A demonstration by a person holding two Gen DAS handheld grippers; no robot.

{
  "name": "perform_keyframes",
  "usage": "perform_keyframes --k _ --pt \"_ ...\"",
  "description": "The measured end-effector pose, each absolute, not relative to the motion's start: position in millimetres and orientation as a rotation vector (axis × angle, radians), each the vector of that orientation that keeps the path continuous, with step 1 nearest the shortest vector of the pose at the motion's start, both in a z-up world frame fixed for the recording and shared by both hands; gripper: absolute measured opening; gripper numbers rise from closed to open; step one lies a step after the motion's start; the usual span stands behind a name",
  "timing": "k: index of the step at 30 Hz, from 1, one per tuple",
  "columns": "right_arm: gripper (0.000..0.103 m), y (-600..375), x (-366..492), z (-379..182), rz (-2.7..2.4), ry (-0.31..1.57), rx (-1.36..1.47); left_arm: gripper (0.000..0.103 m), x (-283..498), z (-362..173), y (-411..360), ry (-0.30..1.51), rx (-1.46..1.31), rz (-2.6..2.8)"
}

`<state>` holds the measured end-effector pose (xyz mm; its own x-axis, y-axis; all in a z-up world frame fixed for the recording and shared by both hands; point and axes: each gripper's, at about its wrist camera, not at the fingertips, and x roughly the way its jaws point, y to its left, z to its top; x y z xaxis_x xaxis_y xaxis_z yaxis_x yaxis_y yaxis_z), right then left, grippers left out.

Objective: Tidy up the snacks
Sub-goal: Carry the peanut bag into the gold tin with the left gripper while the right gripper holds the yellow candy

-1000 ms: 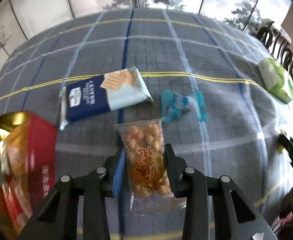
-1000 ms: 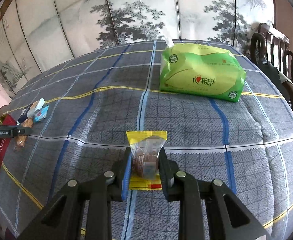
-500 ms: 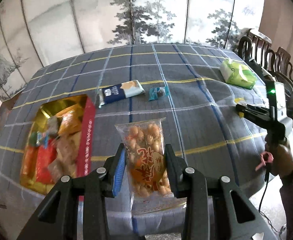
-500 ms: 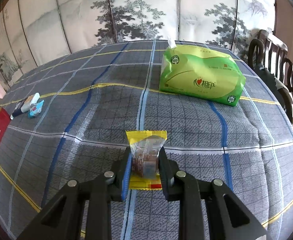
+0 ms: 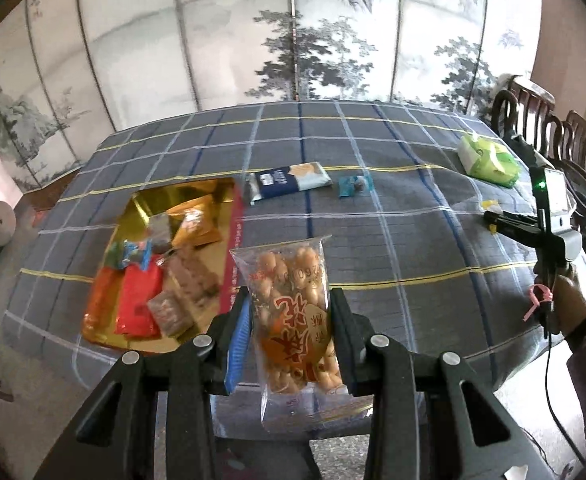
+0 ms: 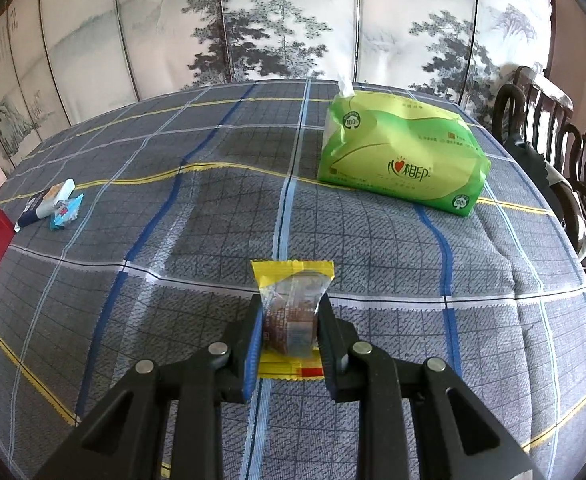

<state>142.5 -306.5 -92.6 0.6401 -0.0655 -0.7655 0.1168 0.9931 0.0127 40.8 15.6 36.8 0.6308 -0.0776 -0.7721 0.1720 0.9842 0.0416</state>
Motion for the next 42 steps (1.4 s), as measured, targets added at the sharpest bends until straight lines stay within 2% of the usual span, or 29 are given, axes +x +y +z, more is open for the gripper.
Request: perform_keyframes --k 20,34,42 --pt "0.025 -303.5 142.1 -92.3 -0.114 0.873 0.047 0.034 60.2 8.9 79.8 0.930 0.050 -0.028" --pt "0.025 -303.4 142.0 -92.3 -0.114 0.873 0.046 0.034 90.4 -6.4 178.6 0.981 -0.064 0.125" --pt "0.025 -303.1 142.0 -92.2 -0.115 0.874 0.046 0.034 106.6 -15.4 193.5 1.005 -0.039 0.156"
